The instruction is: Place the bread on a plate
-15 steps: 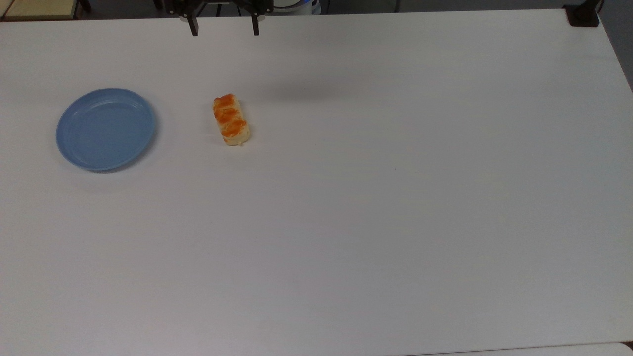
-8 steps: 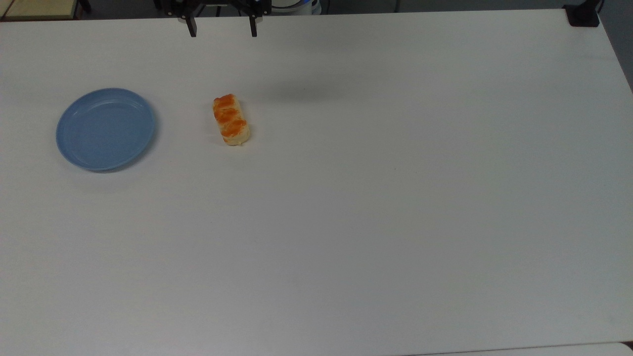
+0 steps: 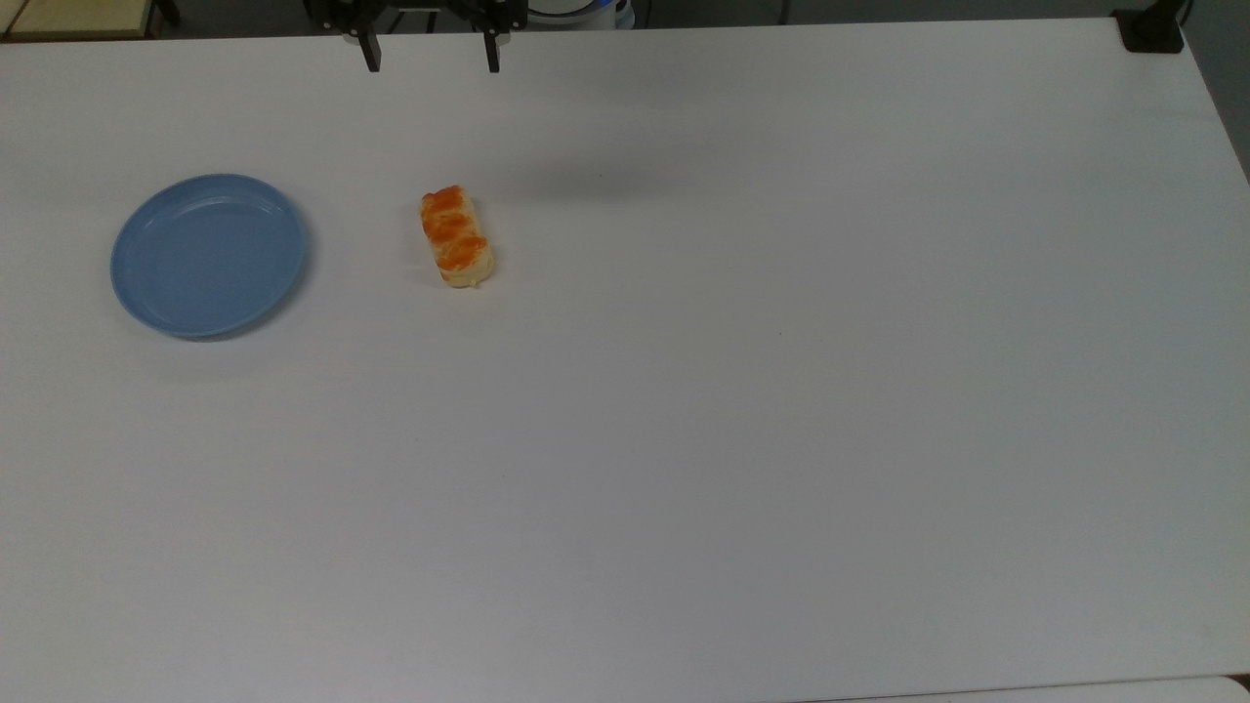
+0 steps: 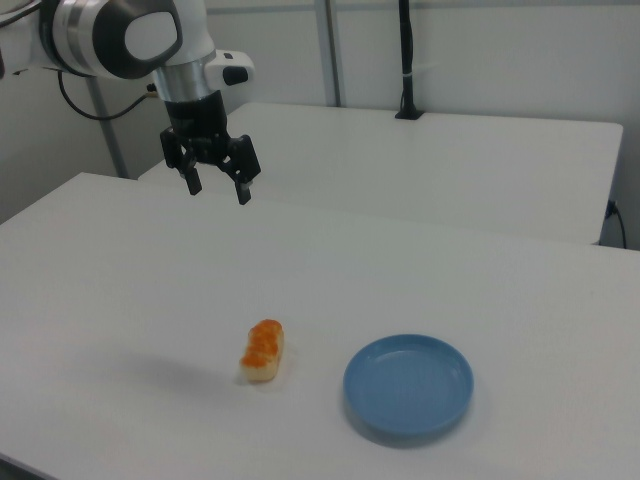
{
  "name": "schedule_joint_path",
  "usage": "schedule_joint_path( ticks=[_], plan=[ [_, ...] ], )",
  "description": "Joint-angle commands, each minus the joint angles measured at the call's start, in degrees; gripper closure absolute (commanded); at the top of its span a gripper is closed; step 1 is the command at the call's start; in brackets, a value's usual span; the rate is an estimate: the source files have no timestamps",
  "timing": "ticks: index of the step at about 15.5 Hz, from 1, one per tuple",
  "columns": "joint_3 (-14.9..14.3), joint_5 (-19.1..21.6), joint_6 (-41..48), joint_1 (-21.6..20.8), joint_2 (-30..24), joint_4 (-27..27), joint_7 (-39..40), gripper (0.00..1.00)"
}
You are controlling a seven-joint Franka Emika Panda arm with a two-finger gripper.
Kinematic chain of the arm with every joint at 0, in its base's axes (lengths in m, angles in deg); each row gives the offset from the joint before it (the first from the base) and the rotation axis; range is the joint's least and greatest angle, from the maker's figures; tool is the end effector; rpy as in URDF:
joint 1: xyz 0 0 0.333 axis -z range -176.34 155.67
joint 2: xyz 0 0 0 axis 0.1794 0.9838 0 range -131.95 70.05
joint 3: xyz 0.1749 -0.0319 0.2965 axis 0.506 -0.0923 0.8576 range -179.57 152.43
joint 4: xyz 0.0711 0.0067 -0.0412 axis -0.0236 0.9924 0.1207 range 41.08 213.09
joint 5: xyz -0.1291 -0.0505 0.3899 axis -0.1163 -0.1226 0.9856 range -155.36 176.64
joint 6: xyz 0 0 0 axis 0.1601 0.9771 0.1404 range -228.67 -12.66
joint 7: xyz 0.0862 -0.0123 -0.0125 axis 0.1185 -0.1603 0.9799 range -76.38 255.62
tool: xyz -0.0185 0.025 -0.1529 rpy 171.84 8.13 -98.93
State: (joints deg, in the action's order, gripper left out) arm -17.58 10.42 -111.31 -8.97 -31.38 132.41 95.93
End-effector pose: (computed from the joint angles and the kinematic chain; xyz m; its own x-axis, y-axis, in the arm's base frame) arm 0.5836 -0.0555 0.5753 0.9987 0.0170 0.0473 0.0166 -0.9998 0.0084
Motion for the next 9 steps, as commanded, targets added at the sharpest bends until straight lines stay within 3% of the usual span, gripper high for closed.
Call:
schedule_joint_path(
  ticks=[1, 5, 9],
  plan=[
    [-0.4, -0.4, 1.5, -0.6, -0.6, 0.5, 0.5, 0.0],
    [-0.3, -0.4, 2.4, -0.8, -0.4, 2.1, 0.7, 0.0],
    [-0.9, -1.1, 1.5, -0.6, 0.1, 7.0, 6.6, 0.0]
  ],
)
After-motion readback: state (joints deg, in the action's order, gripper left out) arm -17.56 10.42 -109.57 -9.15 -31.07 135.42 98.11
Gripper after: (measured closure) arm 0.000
